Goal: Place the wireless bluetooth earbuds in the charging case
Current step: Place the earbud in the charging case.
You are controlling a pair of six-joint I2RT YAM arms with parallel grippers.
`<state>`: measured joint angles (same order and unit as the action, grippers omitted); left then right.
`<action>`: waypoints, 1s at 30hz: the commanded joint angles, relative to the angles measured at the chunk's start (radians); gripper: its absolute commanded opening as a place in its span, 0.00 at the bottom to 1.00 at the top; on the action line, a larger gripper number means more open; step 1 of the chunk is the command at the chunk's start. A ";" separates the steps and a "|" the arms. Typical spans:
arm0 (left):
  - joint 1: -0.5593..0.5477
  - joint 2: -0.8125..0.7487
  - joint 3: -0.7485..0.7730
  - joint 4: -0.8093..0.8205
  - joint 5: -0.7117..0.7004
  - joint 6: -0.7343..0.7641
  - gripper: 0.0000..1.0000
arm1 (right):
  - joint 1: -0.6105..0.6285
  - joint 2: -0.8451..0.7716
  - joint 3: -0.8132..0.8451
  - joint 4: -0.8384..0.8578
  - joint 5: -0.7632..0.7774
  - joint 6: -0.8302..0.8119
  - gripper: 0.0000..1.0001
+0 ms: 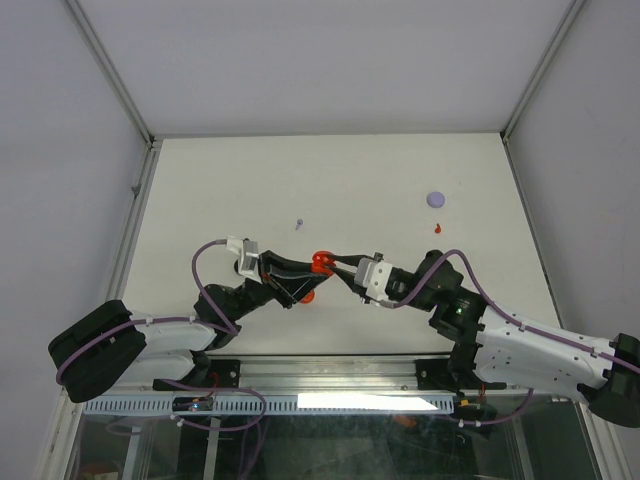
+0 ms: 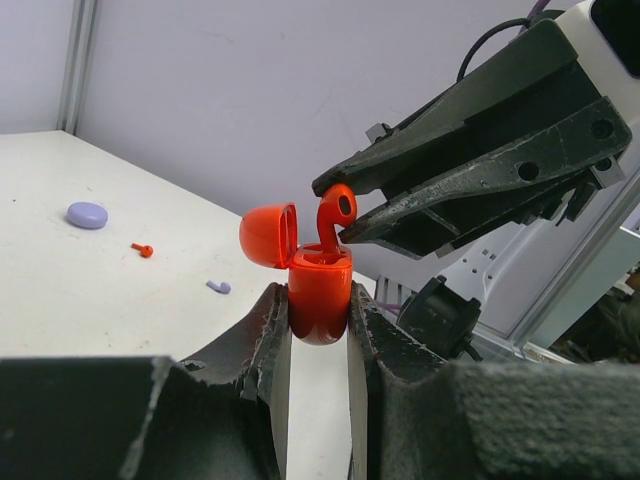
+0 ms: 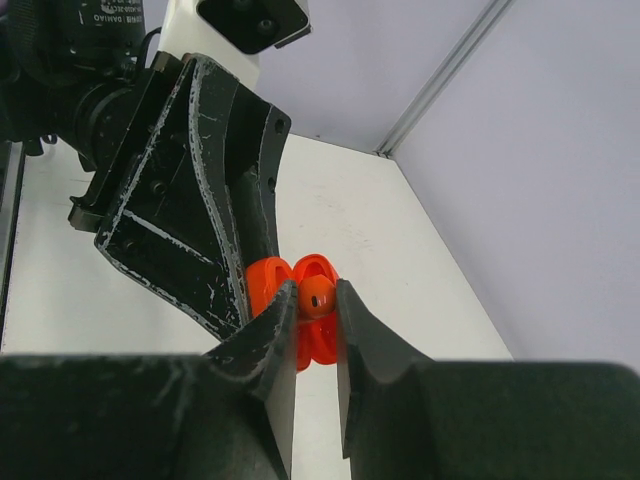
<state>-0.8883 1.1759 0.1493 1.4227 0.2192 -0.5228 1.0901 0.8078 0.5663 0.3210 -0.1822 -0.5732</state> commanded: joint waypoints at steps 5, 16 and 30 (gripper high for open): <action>0.008 -0.013 0.029 0.247 0.004 0.026 0.00 | 0.010 0.005 0.007 -0.013 -0.007 0.109 0.11; 0.007 -0.004 0.024 0.252 -0.054 0.005 0.00 | 0.010 -0.037 -0.039 0.009 -0.077 0.118 0.15; 0.008 -0.006 0.024 0.253 -0.020 0.038 0.00 | 0.011 -0.008 -0.018 -0.062 -0.029 0.139 0.23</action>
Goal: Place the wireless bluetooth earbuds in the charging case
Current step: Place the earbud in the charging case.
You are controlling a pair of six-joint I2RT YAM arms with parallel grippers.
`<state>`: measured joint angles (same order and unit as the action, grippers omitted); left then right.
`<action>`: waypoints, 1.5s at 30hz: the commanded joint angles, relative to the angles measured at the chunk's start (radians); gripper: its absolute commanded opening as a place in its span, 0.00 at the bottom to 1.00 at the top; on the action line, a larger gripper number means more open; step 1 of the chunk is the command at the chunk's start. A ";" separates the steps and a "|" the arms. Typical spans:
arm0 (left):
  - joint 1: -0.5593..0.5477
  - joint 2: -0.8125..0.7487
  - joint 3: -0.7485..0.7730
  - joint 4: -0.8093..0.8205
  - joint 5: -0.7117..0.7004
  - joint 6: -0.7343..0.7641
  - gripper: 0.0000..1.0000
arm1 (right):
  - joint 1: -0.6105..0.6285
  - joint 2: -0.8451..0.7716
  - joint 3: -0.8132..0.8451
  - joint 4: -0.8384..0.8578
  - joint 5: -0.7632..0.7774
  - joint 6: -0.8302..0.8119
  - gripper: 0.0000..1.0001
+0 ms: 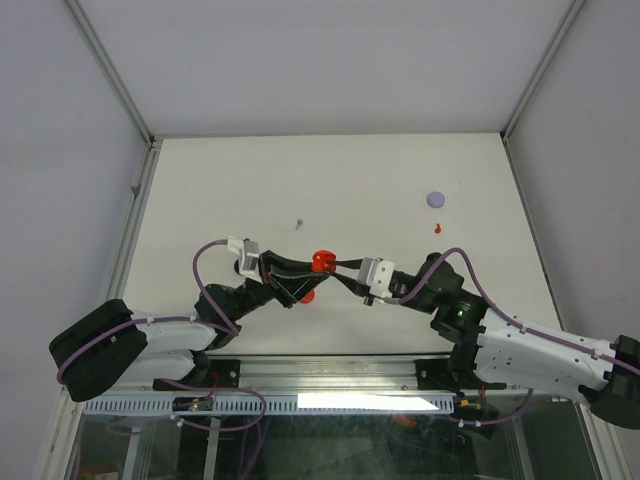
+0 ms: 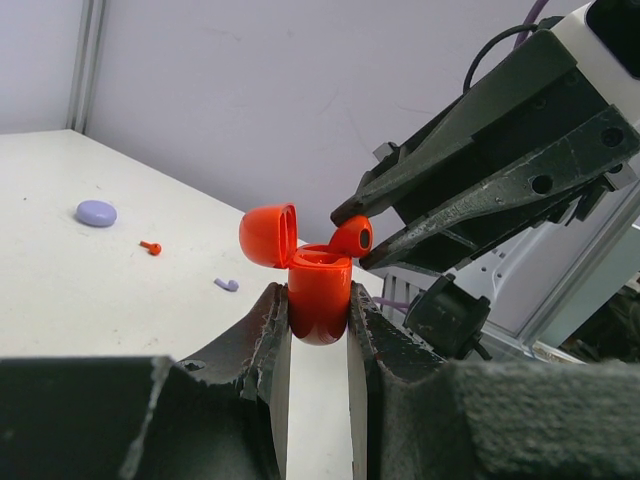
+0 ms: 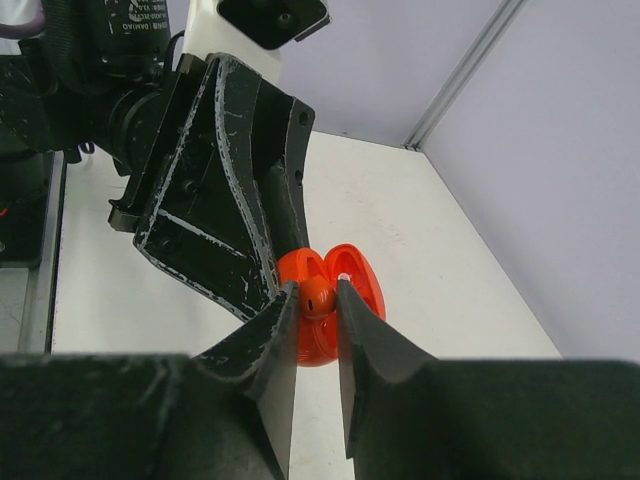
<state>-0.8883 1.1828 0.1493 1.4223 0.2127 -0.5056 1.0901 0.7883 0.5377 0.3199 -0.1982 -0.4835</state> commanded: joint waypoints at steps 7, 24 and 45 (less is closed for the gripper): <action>0.008 -0.010 0.009 0.240 -0.015 0.045 0.00 | 0.010 -0.019 0.044 -0.096 0.043 0.072 0.40; 0.008 -0.008 -0.024 0.211 -0.044 0.088 0.00 | 0.010 -0.043 0.109 -0.067 0.205 0.337 0.65; 0.008 -0.029 -0.013 0.208 -0.022 0.083 0.00 | 0.010 -0.051 0.082 -0.132 0.356 0.343 0.69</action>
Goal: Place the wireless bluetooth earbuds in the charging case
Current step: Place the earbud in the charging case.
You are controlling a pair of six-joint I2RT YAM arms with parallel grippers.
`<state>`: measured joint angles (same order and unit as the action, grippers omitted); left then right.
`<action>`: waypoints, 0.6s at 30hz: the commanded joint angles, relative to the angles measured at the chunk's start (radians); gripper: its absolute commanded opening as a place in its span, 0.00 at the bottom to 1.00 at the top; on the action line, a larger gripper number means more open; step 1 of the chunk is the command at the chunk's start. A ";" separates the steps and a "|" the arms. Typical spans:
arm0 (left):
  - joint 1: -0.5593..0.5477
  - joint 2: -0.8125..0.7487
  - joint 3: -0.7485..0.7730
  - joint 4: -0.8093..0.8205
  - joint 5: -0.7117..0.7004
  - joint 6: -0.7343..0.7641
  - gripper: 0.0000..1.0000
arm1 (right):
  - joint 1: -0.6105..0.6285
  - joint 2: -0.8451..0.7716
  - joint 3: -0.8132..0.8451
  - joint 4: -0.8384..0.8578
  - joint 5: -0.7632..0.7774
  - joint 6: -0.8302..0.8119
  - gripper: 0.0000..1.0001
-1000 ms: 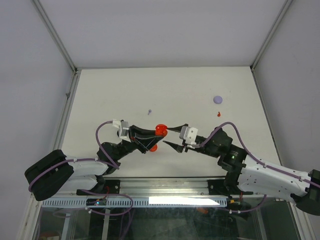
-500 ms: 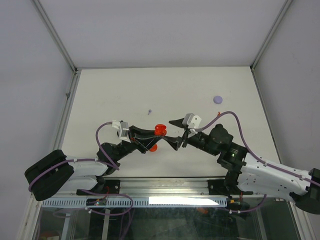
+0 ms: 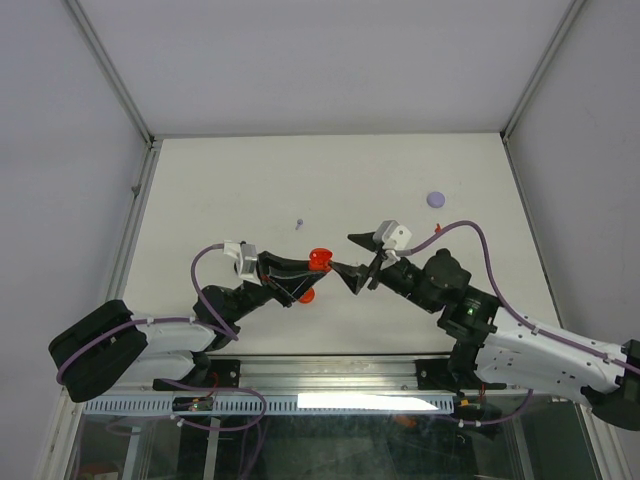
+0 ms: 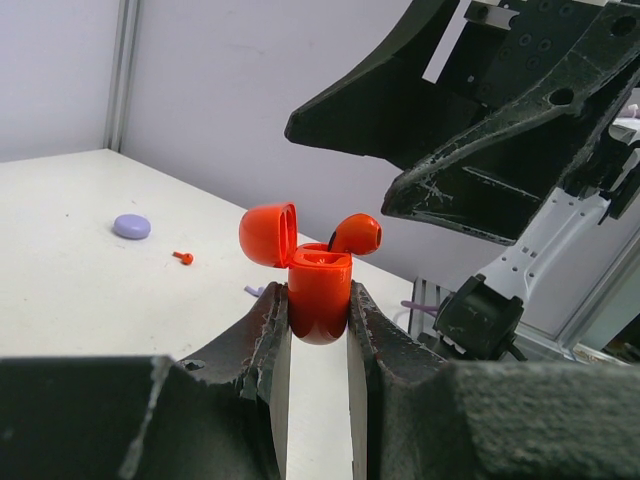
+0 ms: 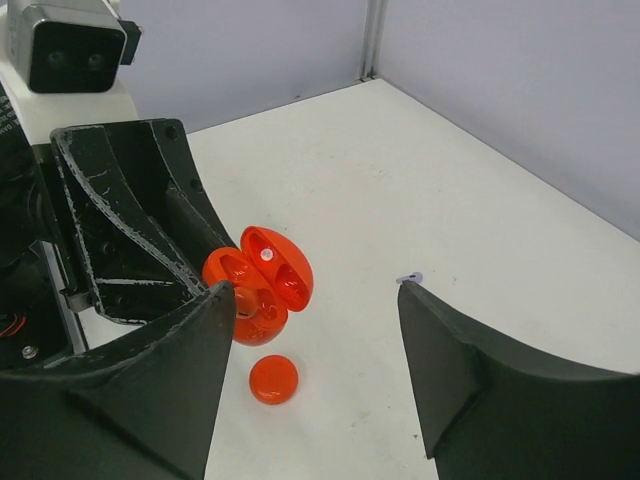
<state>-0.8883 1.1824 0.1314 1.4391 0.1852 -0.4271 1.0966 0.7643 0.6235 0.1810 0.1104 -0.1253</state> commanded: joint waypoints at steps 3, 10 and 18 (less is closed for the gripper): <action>0.008 -0.037 0.007 0.191 0.007 0.004 0.00 | 0.004 -0.029 -0.010 -0.012 0.057 -0.014 0.69; 0.008 -0.038 0.005 0.168 -0.001 0.009 0.00 | 0.003 -0.043 0.012 0.036 -0.018 0.038 0.69; 0.008 -0.035 0.012 0.139 -0.010 0.013 0.00 | 0.003 -0.022 0.029 0.068 -0.069 0.080 0.70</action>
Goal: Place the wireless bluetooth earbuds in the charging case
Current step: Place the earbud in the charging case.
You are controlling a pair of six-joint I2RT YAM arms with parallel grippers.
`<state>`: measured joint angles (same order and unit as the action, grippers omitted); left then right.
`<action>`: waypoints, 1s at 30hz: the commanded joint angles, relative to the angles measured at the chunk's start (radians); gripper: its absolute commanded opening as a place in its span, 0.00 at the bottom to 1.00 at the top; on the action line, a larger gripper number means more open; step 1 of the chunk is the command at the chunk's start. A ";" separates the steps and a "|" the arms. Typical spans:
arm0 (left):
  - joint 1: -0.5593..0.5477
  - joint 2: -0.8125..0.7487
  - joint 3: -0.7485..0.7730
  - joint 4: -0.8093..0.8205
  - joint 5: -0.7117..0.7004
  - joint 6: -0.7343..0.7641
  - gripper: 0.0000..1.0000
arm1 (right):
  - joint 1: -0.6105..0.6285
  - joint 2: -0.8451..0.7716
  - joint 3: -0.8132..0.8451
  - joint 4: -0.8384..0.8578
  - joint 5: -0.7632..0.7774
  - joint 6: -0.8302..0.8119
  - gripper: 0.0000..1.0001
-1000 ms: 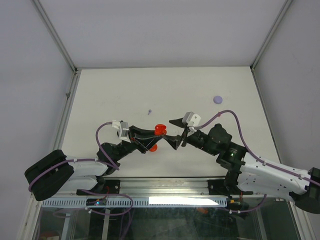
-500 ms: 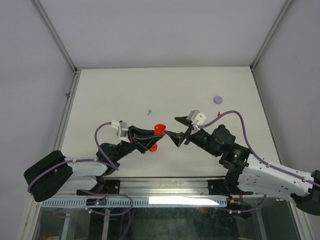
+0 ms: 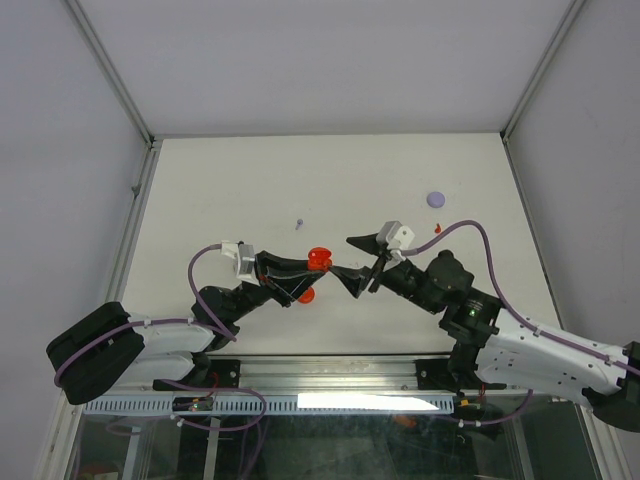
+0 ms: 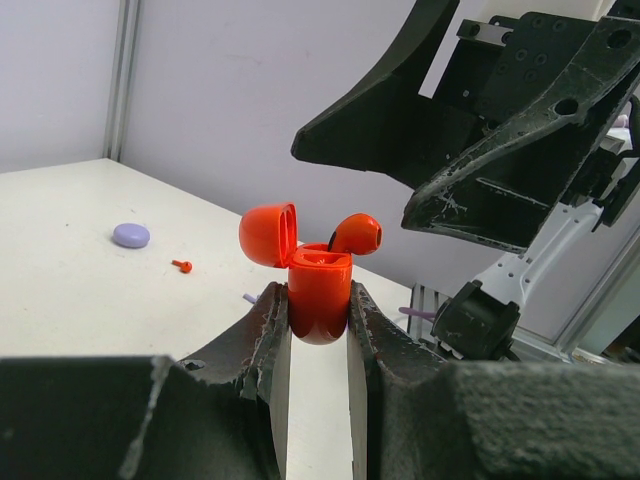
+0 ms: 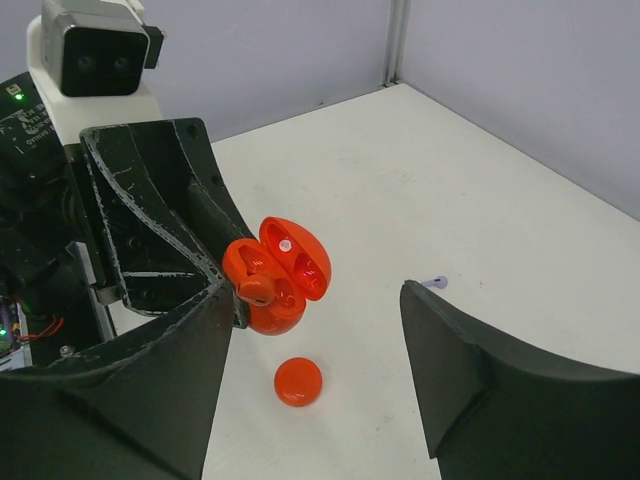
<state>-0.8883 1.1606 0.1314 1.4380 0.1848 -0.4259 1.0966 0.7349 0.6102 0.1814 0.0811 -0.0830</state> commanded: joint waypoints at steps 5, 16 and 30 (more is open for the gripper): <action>0.007 -0.010 0.022 0.136 0.001 0.009 0.00 | 0.004 0.042 0.050 0.100 -0.038 0.072 0.70; 0.008 -0.019 0.022 0.141 0.013 0.010 0.00 | 0.004 0.035 0.034 0.041 0.065 0.058 0.70; 0.008 -0.037 0.029 0.147 0.059 0.006 0.00 | 0.002 0.020 0.003 -0.014 0.143 0.023 0.70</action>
<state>-0.8879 1.1488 0.1322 1.4368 0.1940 -0.4255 1.0966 0.7628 0.6113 0.1558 0.1772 -0.0441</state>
